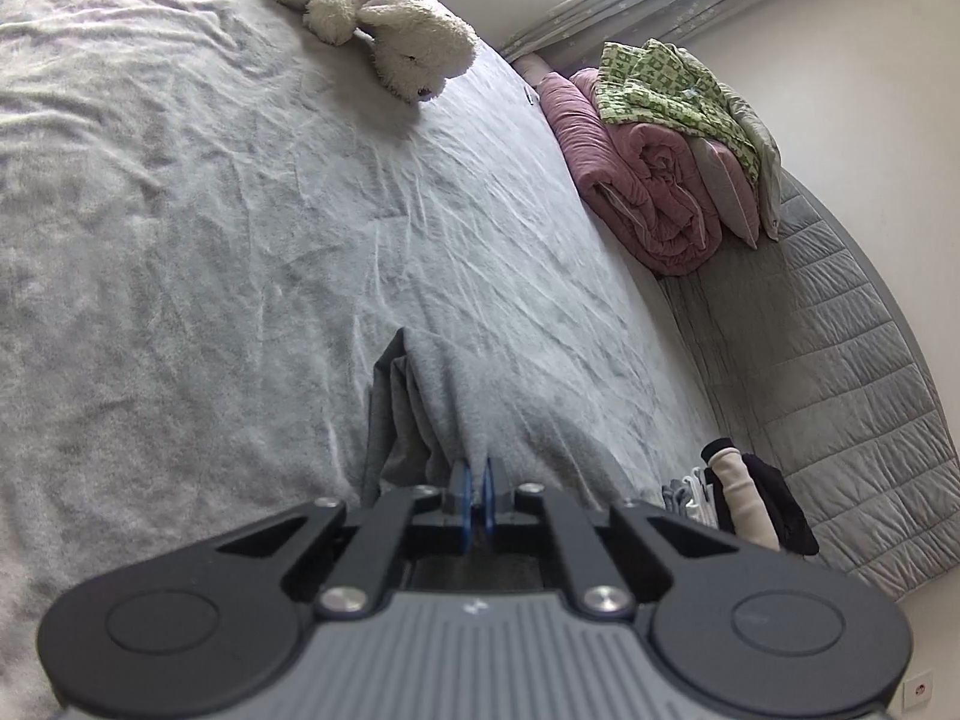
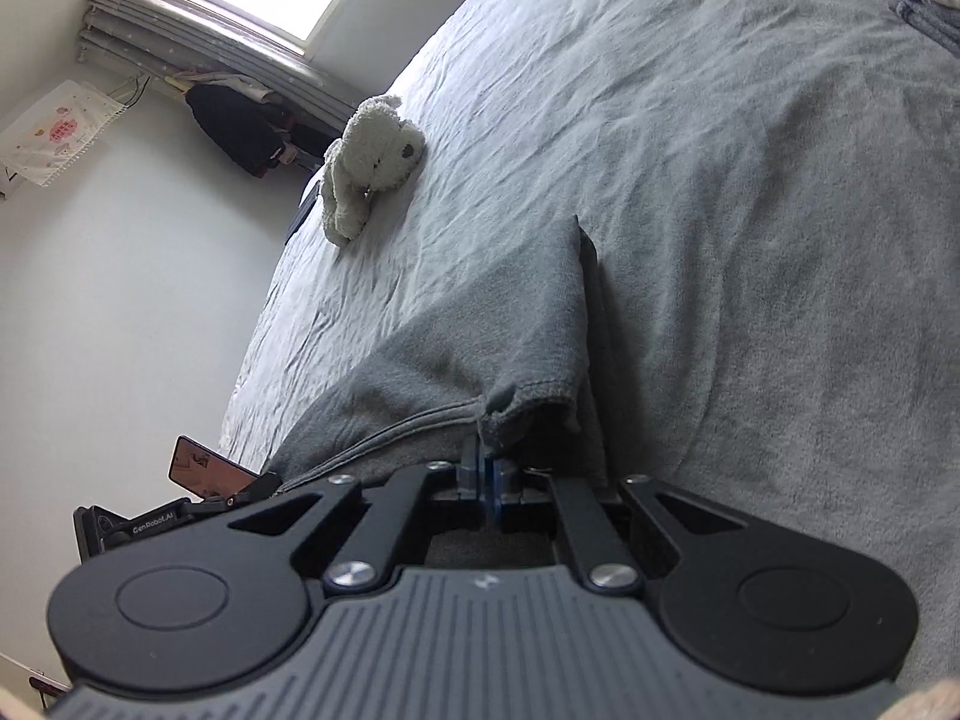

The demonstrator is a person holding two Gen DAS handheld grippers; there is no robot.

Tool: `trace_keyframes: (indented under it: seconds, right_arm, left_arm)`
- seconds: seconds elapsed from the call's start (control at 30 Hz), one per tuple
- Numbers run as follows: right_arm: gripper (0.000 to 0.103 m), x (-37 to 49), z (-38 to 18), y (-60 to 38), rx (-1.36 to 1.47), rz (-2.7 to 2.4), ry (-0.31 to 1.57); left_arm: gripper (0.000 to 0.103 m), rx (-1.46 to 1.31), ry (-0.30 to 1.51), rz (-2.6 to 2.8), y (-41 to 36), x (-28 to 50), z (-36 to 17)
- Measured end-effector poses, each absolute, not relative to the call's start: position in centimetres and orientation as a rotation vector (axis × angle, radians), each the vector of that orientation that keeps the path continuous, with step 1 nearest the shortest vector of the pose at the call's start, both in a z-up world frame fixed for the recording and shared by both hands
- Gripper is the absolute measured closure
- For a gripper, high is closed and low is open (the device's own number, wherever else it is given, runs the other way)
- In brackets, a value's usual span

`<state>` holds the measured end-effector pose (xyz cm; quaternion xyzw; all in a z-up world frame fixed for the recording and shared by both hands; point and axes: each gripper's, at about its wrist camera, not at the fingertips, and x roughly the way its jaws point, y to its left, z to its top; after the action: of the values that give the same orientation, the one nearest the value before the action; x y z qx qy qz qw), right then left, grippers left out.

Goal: Fold clothes
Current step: 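Open both grippers and release the folded grey shirt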

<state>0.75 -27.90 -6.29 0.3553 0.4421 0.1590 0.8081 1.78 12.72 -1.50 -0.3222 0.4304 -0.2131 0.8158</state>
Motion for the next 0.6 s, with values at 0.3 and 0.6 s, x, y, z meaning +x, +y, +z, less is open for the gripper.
trace_keyframes:
  seconds: [0.3, 0.6]
  right_arm:
    - [0.101, -0.2, -5.7, -26.6, 0.588, 0.35, 0.908]
    - [0.05, -2.1, -3.1, -27.2, 0.456, 0.333, 0.81]
  left_arm:
    - [0.096, -0.417, 0.964, -0.378, 10.1, 1.2, -5.1]
    - [0.047, -0.227, 0.81, -0.302, 10.5, 0.1, -2.0]
